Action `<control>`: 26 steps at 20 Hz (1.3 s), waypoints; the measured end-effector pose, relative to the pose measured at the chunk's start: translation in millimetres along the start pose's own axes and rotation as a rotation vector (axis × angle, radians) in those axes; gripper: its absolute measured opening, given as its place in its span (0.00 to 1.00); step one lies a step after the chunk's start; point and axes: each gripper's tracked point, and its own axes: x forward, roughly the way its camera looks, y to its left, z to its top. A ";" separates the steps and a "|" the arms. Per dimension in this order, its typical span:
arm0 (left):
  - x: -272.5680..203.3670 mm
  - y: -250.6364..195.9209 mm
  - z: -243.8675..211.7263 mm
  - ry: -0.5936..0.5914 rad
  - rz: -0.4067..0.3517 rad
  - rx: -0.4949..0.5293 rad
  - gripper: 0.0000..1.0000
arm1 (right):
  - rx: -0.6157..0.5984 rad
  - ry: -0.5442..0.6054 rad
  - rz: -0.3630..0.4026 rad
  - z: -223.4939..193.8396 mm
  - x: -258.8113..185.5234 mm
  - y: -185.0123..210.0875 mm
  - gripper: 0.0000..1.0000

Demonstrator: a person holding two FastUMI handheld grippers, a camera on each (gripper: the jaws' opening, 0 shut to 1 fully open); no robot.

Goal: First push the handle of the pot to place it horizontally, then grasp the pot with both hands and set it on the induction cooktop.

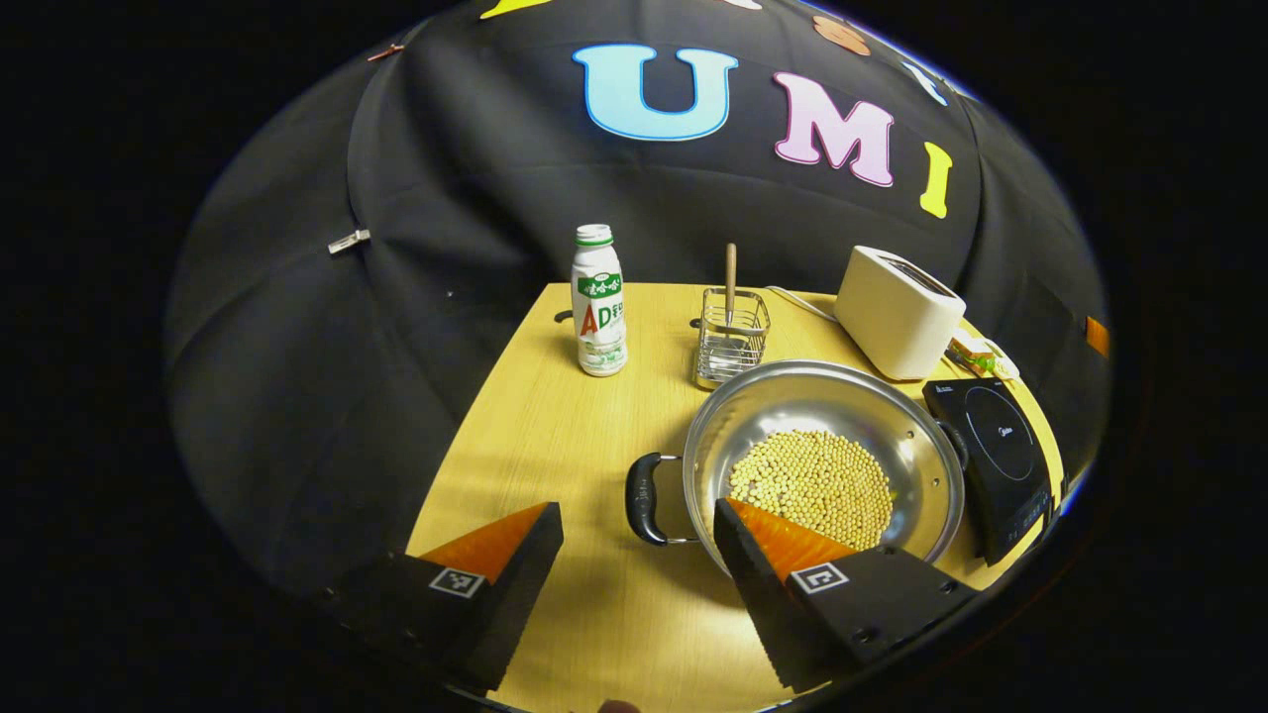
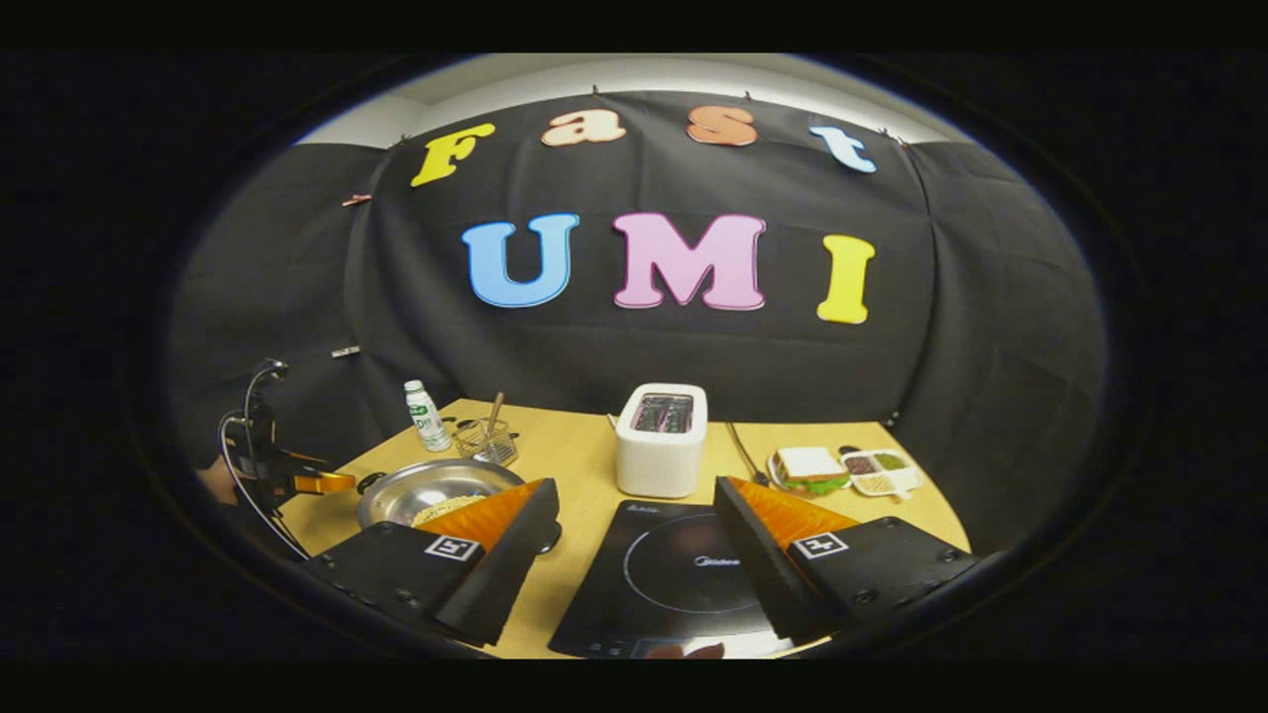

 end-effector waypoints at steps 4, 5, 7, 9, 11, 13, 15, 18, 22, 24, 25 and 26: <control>22.5 -5.4 -5.2 0.038 -0.026 -0.016 0.96 | 0.059 0.114 0.053 -33.2 37.1 32.0 0.99; 27.7 -5.2 -6.4 0.047 -0.027 -0.017 0.96 | 0.065 0.144 0.062 -41.8 45.4 40.2 0.99; 35.3 -3.2 -7.9 0.061 -0.024 -0.009 0.96 | 0.049 0.205 0.079 -59.0 61.2 53.3 0.99; 42.3 -4.5 -8.4 0.073 -0.035 0.003 0.96 | 0.028 0.260 0.098 -76.8 74.2 67.4 0.99; 52.0 -4.8 -9.8 0.089 -0.042 0.009 0.96 | 0.021 0.326 0.108 -99.4 87.1 76.4 0.99; 61.7 -5.5 -12.7 0.100 -0.046 0.006 0.96 | 0.043 0.395 0.109 -121.0 98.9 83.4 0.99; 67.9 -7.5 -15.6 0.117 -0.056 0.009 0.96 | 0.067 0.465 0.088 -145.2 108.6 84.2 0.99; 77.6 -8.0 -19.4 0.140 -0.067 0.008 0.95 | 0.123 0.537 0.061 -167.9 116.5 88.3 0.99; 86.5 -8.8 -21.5 0.151 -0.077 0.008 0.90 | 0.160 0.586 0.038 -184.3 131.6 87.4 0.99; 91.4 -11.2 -23.6 0.158 -0.084 0.007 0.90 | 0.170 0.619 0.032 -195.3 136.4 87.5 0.98; 92.5 -12.5 -22.9 0.157 -0.086 0.005 0.90 | 0.167 0.629 0.027 -199.6 138.6 87.4 0.96; 93.3 -14.5 -22.8 0.156 -0.093 0.005 0.89 | 0.160 0.630 0.020 -201.9 141.2 85.0 0.96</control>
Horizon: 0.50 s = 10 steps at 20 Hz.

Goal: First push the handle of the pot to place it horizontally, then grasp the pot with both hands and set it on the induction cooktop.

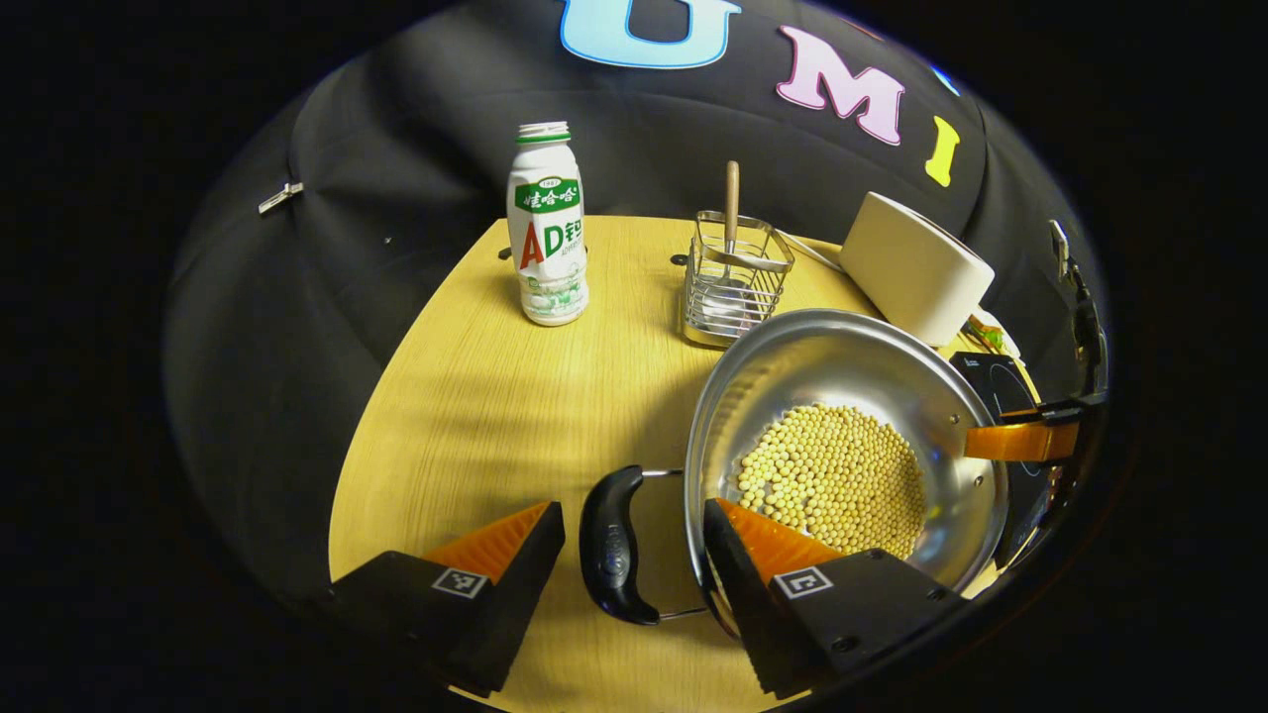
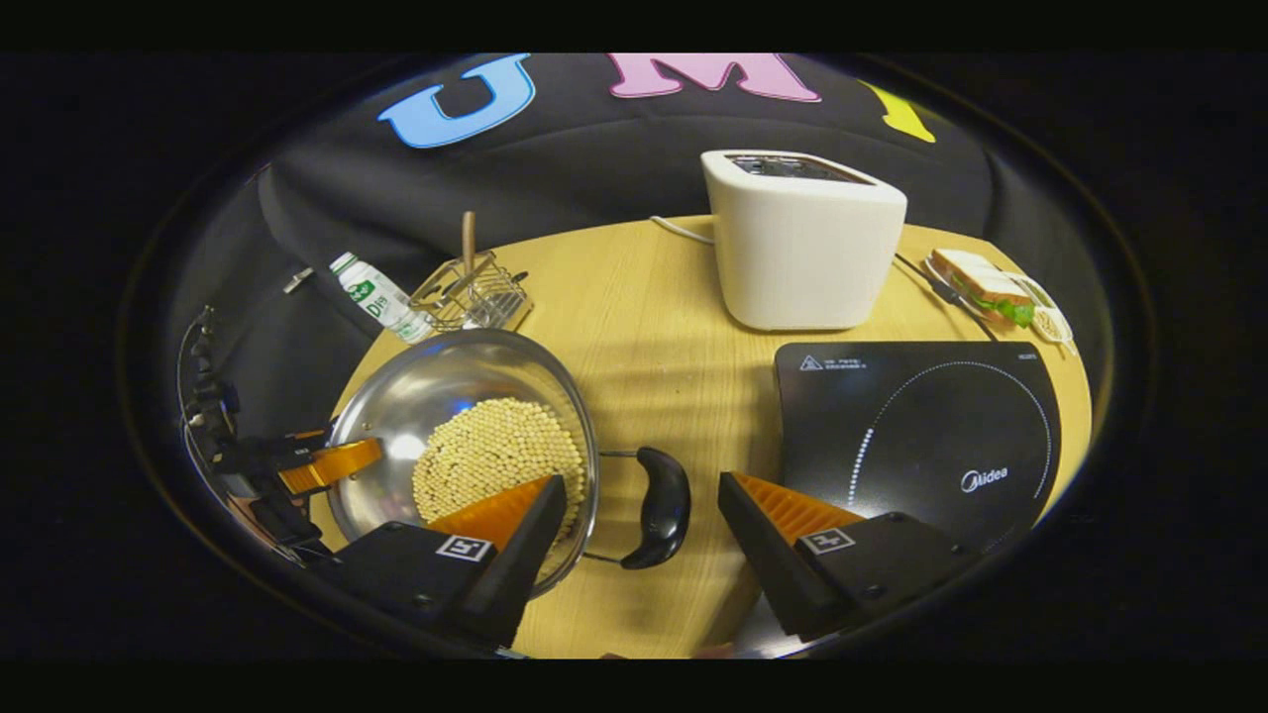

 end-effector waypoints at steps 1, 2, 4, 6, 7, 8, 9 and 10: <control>1.4 -1.7 0.8 0.000 -0.006 0.002 0.89 | -0.003 -0.001 -0.006 -0.3 3.5 -0.1 0.96; 3.3 -3.0 0.2 0.003 -0.011 0.006 0.88 | 0.002 0.000 -0.015 -0.7 8.3 -1.3 0.92; 6.6 -5.1 3.3 -0.004 -0.017 0.013 0.84 | 0.015 0.004 -0.028 -1.2 13.9 -1.0 0.86; 9.1 -4.5 5.0 -0.004 -0.012 0.018 0.68 | 0.017 0.009 -0.032 -2.2 19.8 1.4 0.70; 8.8 -5.2 5.5 -0.007 -0.019 0.018 0.68 | 0.017 0.010 -0.038 -0.8 18.7 2.0 0.72; 9.3 -5.3 5.0 -0.001 -0.021 0.015 0.66 | 0.007 0.010 -0.045 -1.2 21.4 0.9 0.62; 9.0 -5.6 5.2 0.002 -0.021 0.013 0.65 | 0.001 0.009 -0.048 -0.5 18.9 1.7 0.62; 9.0 -5.1 5.0 0.003 -0.018 0.015 0.64 | -0.003 0.010 -0.045 -0.2 20.7 0.9 0.60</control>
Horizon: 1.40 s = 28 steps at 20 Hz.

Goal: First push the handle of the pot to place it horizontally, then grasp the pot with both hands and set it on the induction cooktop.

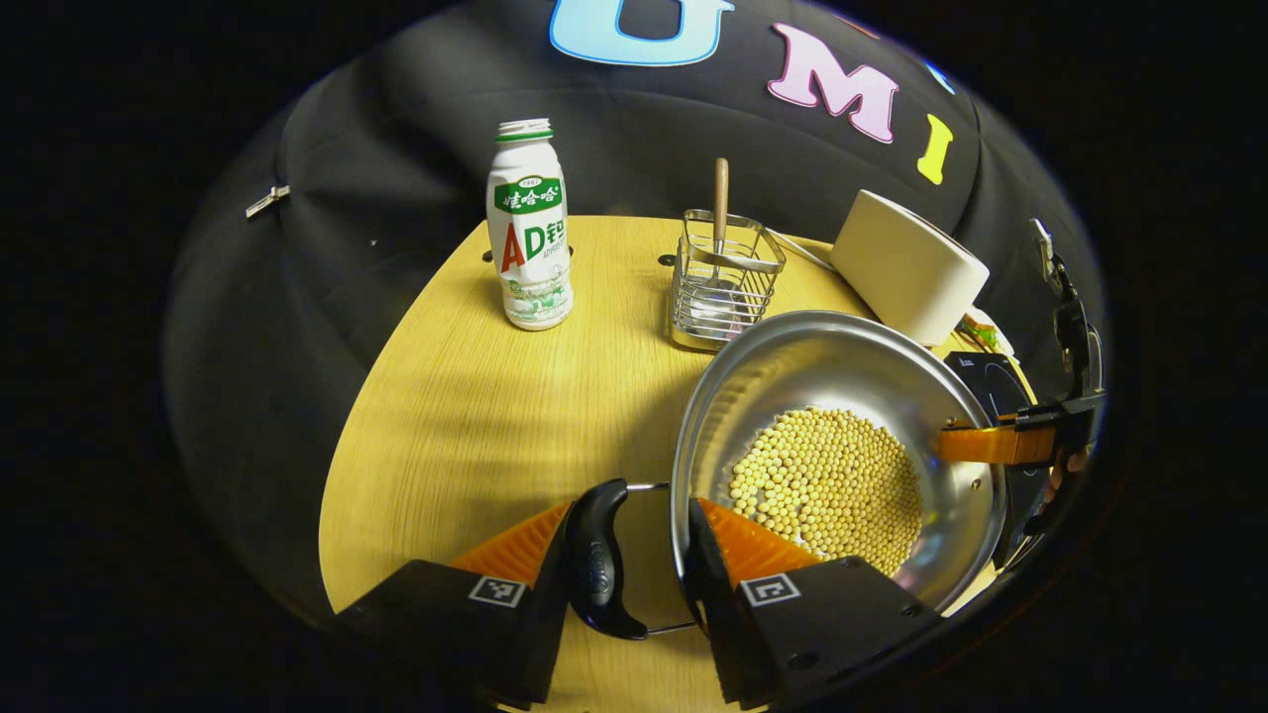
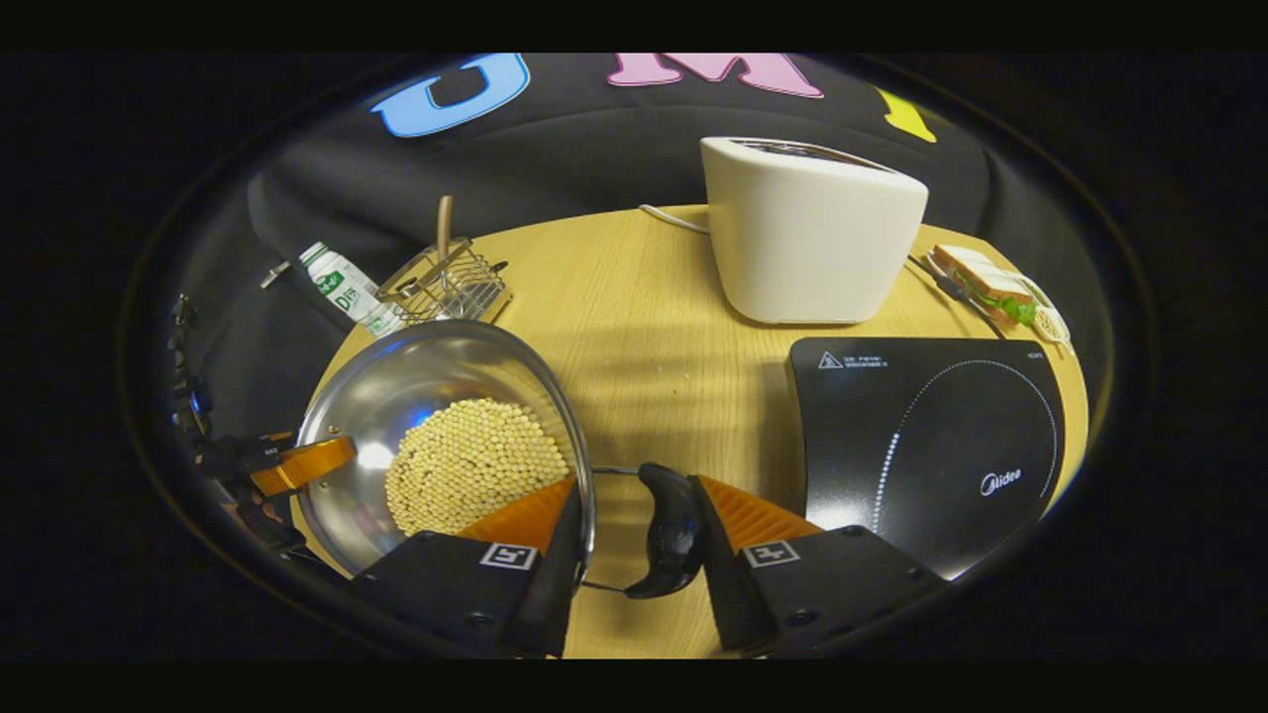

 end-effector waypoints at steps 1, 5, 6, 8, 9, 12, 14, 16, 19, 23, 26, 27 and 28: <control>-1.1 -0.1 0.4 0.002 0.005 -0.001 0.62 | -0.006 0.002 0.005 -0.8 -3.0 1.7 0.57; -10.8 -1.8 0.4 0.006 0.025 -0.005 0.58 | -0.008 0.024 0.012 -3.9 -6.6 3.1 0.54; -16.0 -2.1 1.8 0.006 0.028 -0.001 0.57 | -0.009 0.027 0.018 -2.4 -10.2 4.9 0.54; -26.8 -4.6 9.1 -0.002 0.032 0.005 0.57 | -0.011 0.025 0.023 2.6 -20.3 6.1 0.54; -32.2 -6.8 13.4 -0.008 0.032 0.005 0.57 | -0.013 0.021 0.020 6.1 -27.8 5.2 0.54; -47.6 -20.9 21.1 -0.016 0.027 -0.015 0.57 | -0.034 0.003 0.014 20.9 -49.4 -1.3 0.54; -56.7 -32.6 27.9 -0.021 0.025 -0.016 0.57 | -0.038 0.000 0.014 25.8 -62.8 -9.5 0.53; -64.0 -46.0 34.9 -0.022 0.023 -0.008 0.57 | -0.036 0.000 0.011 30.5 -75.6 -19.5 0.53; -75.0 -69.9 39.6 -0.015 0.020 -0.008 0.57 | -0.038 -0.004 0.002 35.9 -94.8 -39.0 0.53; -88.0 -107.3 48.5 -0.028 0.014 0.007 0.57 | -0.024 -0.018 0.006 39.3 -117.9 -70.1 0.53; -89.9 -137.6 54.7 -0.027 0.004 0.022 0.57 | -0.001 -0.022 0.001 40.5 -131.3 -98.2 0.53; -89.2 -148.9 58.2 -0.027 -0.001 0.028 0.57 | 0.006 -0.023 -0.004 41.6 -136.1 -108.8 0.53; -87.9 -162.0 60.7 -0.029 -0.007 0.033 0.57 | 0.011 -0.030 -0.011 43.6 -140.9 -121.3 0.53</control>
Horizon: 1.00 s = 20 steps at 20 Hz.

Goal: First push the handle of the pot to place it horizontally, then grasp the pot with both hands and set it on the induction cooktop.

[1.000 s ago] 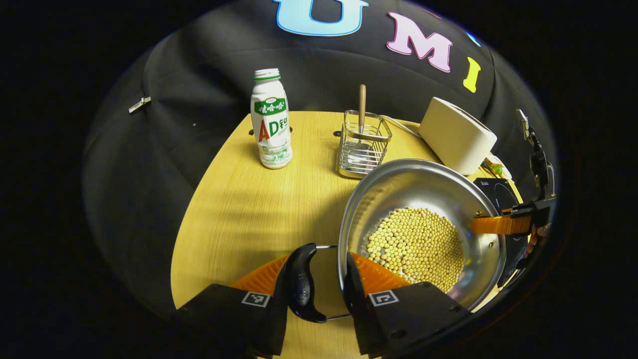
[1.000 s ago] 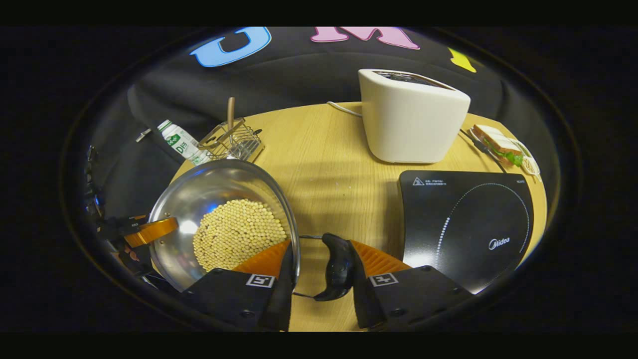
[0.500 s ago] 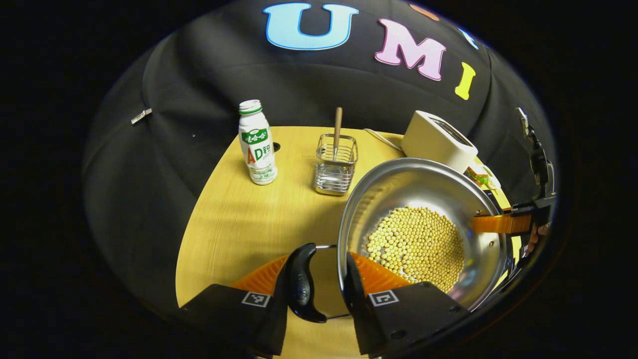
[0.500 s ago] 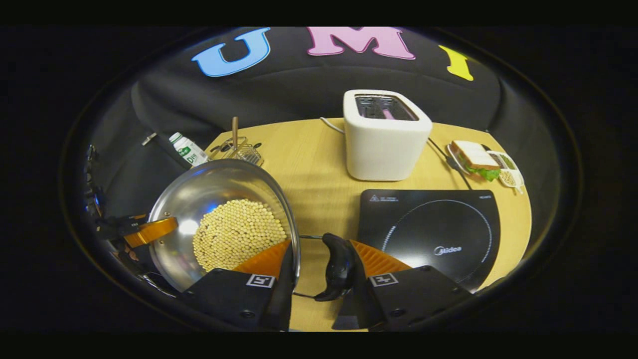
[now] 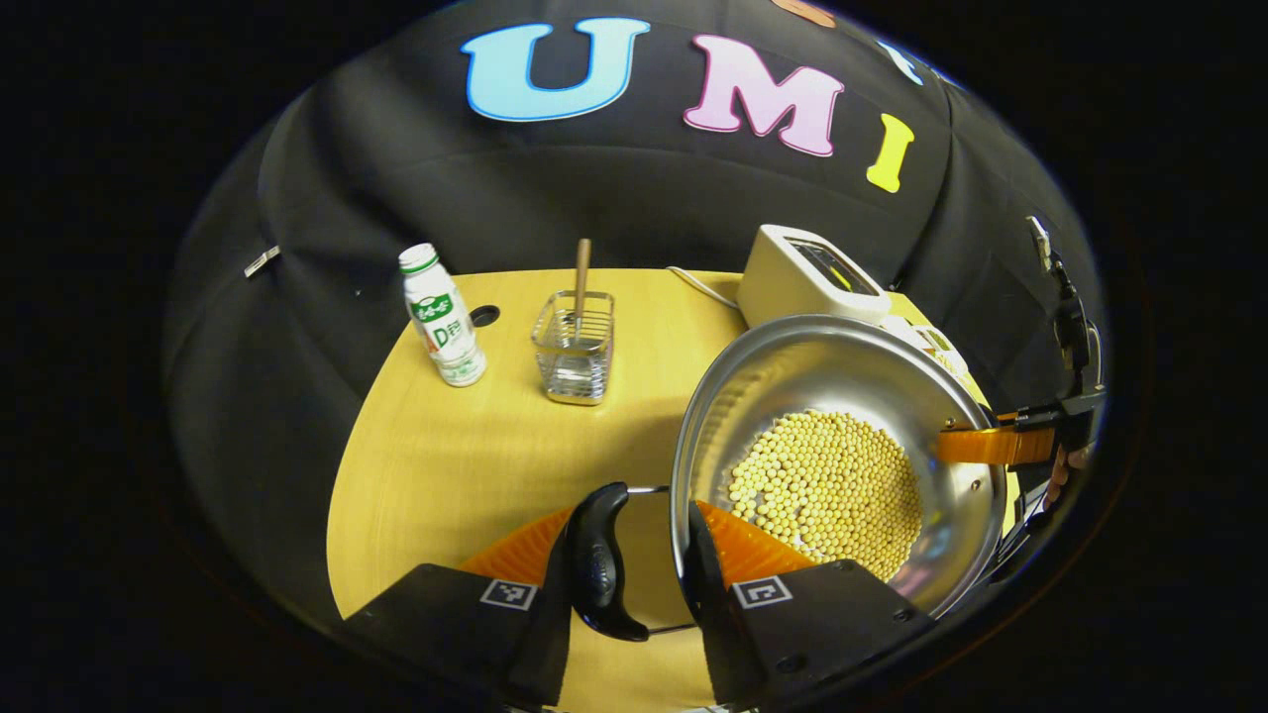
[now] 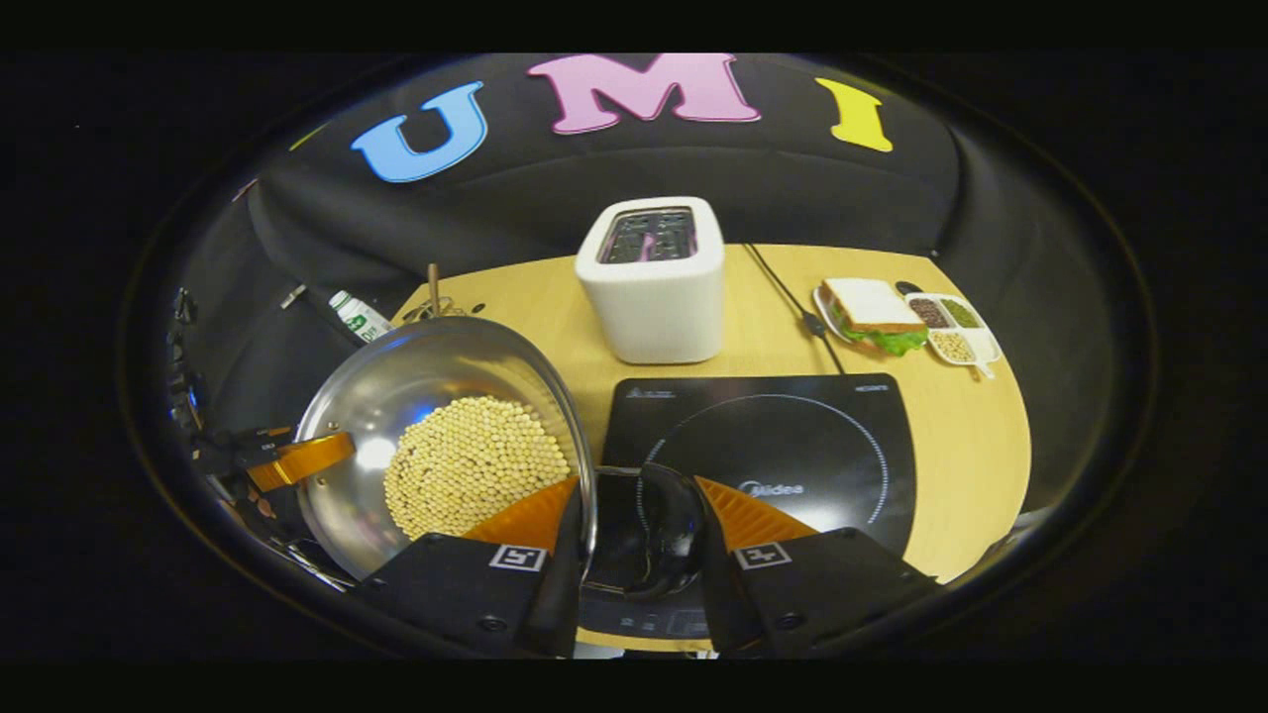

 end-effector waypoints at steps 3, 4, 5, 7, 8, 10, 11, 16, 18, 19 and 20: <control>8.1 -36.1 7.8 -0.001 -0.022 0.005 0.57 | 0.008 -0.009 -0.019 6.2 -10.6 -36.7 0.53; 12.8 -48.6 10.1 0.004 -0.030 0.006 0.57 | 0.010 -0.006 -0.026 6.5 -12.7 -49.0 0.53; 16.3 -61.1 11.1 0.006 -0.037 0.011 0.57 | 0.015 -0.004 -0.031 6.5 -14.0 -60.7 0.53; 22.6 -84.4 13.4 0.013 -0.047 0.020 0.57 | 0.026 0.006 -0.040 5.7 -16.0 -84.9 0.53; 25.9 -95.7 14.1 0.016 -0.053 0.022 0.57 | 0.032 0.008 -0.045 5.8 -16.7 -96.4 0.53; 34.7 -118.1 15.5 0.020 -0.064 0.027 0.57 | 0.044 0.008 -0.055 5.0 -17.7 -119.7 0.53; 39.1 -129.0 16.0 0.022 -0.067 0.032 0.57 | 0.048 0.008 -0.058 3.6 -17.2 -130.2 0.53; 56.9 -175.8 14.9 0.028 -0.081 0.048 0.57 | 0.072 0.005 -0.072 -0.9 -16.5 -178.2 0.53; 64.8 -189.8 14.1 0.033 -0.085 0.047 0.57 | 0.078 0.005 -0.075 -1.8 -14.4 -194.2 0.53; 67.9 -196.9 13.3 0.034 -0.086 0.048 0.57 | 0.080 0.004 -0.076 -2.4 -12.5 -201.4 0.53; 69.9 -202.5 12.7 0.034 -0.087 0.049 0.57 | 0.083 0.004 -0.075 -3.3 -11.0 -207.4 0.53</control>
